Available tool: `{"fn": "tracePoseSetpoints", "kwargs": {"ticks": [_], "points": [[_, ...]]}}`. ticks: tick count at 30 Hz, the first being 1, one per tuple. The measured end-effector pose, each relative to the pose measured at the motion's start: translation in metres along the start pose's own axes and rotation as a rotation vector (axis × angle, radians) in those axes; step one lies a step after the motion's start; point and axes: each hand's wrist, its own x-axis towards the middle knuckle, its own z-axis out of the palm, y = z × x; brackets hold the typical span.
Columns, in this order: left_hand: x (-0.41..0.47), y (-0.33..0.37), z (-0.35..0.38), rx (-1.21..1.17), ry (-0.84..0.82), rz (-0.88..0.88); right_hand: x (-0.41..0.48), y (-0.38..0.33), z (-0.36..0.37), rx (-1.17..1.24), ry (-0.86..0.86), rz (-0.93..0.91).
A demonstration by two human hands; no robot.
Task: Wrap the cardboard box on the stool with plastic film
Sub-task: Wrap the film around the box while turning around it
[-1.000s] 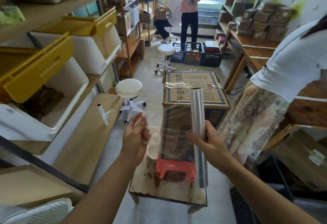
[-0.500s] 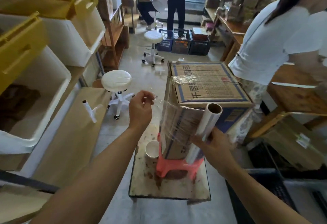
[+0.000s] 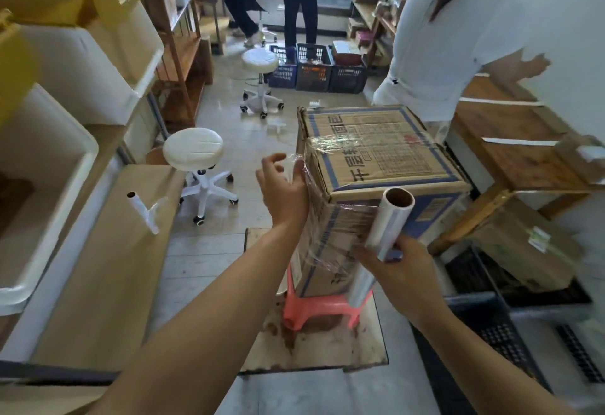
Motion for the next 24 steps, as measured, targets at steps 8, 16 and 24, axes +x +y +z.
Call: {"fn": "tracePoseSetpoints", "kwargs": {"ticks": [8,16,24], "points": [[-0.007,0.018,0.001,-0.082,-0.211,-0.394,0.001,-0.004,-0.002,-0.119,0.054,-0.055],[-0.038,0.013,0.001,-0.532,-0.372,-0.369,0.003,-0.004,-0.002,-0.081,0.041,-0.073],[-0.020,0.013,0.001,-0.469,-0.611,-0.377,0.003,0.003,-0.005,-0.018,-0.013,-0.137]]}}
